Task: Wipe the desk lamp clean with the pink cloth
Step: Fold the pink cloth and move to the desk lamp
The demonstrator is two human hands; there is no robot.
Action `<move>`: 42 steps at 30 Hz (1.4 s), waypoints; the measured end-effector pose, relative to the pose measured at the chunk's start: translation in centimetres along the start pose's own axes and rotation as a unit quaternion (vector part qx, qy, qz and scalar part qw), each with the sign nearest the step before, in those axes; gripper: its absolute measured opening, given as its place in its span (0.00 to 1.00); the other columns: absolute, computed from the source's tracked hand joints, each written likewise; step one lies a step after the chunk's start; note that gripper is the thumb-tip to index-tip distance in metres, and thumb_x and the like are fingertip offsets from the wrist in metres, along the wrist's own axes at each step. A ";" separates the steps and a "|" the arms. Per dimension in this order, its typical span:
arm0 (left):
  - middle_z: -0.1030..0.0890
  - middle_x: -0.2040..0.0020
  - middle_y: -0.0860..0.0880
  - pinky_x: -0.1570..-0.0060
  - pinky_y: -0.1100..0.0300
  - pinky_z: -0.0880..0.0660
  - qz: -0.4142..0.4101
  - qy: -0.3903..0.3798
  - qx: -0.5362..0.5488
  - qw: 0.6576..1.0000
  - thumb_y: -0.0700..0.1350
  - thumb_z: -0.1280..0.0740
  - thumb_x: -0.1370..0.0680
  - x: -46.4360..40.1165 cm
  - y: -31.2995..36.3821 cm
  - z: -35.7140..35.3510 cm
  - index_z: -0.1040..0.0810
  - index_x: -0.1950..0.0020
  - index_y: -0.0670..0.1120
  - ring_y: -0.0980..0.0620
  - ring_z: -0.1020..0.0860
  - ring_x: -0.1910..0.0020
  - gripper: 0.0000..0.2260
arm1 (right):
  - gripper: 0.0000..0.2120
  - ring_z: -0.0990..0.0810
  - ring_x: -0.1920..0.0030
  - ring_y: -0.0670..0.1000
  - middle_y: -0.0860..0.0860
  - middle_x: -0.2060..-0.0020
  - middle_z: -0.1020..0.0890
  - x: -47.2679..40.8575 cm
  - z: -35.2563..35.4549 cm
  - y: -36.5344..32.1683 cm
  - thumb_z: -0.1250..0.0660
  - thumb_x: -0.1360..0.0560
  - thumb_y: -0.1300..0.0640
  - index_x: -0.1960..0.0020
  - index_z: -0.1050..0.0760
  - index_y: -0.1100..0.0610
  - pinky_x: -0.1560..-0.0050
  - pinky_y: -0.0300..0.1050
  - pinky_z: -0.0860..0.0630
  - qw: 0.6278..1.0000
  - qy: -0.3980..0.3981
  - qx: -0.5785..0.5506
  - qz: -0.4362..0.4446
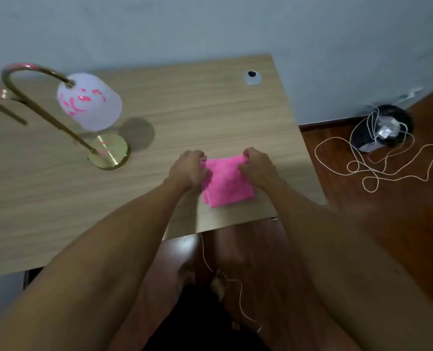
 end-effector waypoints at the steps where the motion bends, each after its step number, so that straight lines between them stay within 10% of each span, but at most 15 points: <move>1: 0.20 0.34 0.41 0.37 0.46 0.23 0.003 -0.001 0.004 1.000 0.49 0.27 0.26 -0.3 -0.3 -0.4 0.23 0.30 0.45 0.39 0.20 0.38 0.25 | 0.12 0.19 0.48 0.59 0.58 0.49 0.18 -0.3 -0.2 0.3 0.34 0.25 0.57 0.43 0.25 0.58 0.49 0.52 0.23 1.000 0.007 -0.018 -0.008; 11: 0.20 0.39 0.41 0.58 0.54 0.18 0.055 0.022 0.070 0.996 0.33 0.26 0.29 -1.2 -2.4 -2.5 0.26 0.28 0.43 0.52 0.19 0.62 0.30 | 0.07 0.20 0.61 0.51 0.56 0.59 0.14 -1.7 -2.8 1.6 0.24 0.31 0.64 0.53 0.16 0.62 0.64 0.42 0.25 0.984 -0.026 -0.157 -0.086; 15: 0.18 0.38 0.41 0.50 0.46 0.16 0.051 -0.007 0.155 0.987 0.30 0.33 0.26 -0.8 -2.2 -2.9 0.28 0.25 0.46 0.44 0.16 0.52 0.29 | 0.09 0.27 0.63 0.48 0.50 0.65 0.23 -0.9 -2.0 -1.1 0.32 0.28 0.69 0.59 0.22 0.55 0.69 0.37 0.30 0.970 -0.068 -0.233 -0.028; 20: 0.17 0.59 0.42 0.67 0.61 0.18 0.078 0.009 0.230 0.970 0.31 0.33 0.27 1.3 -1.9 -1.0 0.20 0.56 0.43 0.46 0.20 0.62 0.07 | 0.11 0.27 0.59 0.51 0.53 0.62 0.24 0.4 -0.6 -3.0 0.34 0.28 0.71 0.58 0.25 0.55 0.64 0.42 0.33 0.955 -0.122 -0.271 -0.017; 30: 0.18 0.56 0.51 0.59 0.68 0.25 0.006 0.005 0.404 0.915 0.41 0.27 0.23 5.4 2.3 10.2 0.21 0.45 0.45 0.62 0.20 0.63 0.08 | 0.13 0.15 0.56 0.59 0.61 0.54 0.16 3.1 6.4 -9.2 0.34 0.25 0.70 0.42 0.23 0.68 0.52 0.55 0.17 0.889 -0.125 -0.440 -0.014; 34: 0.19 0.55 0.44 0.43 0.45 0.23 -0.009 0.035 0.462 0.886 0.42 0.32 0.18 7.5 3.8 14.3 0.22 0.51 0.45 0.45 0.22 0.52 0.03 | 0.10 0.14 0.56 0.58 0.59 0.56 0.17 4.2 8.5 -13.0 0.30 0.24 0.67 0.43 0.23 0.65 0.49 0.58 0.18 0.839 -0.140 -0.526 0.007; 42: 0.20 0.57 0.43 0.63 0.53 0.29 -0.052 0.140 0.414 0.898 0.53 0.32 0.19 10.5 4.3 23.6 0.25 0.47 0.50 0.46 0.23 0.59 0.08 | 0.22 0.19 0.43 0.64 0.66 0.42 0.19 8.5 8.9 -22.4 0.40 0.25 0.65 0.31 0.31 0.65 0.32 0.68 0.28 0.753 -0.254 -0.606 0.024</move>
Point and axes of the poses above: each hand's wrist, its own x-axis away from the middle knuckle, its own z-axis out of the back of the hand, y = z × x, the point moved 9 cm from there along -x, towards the middle knuckle
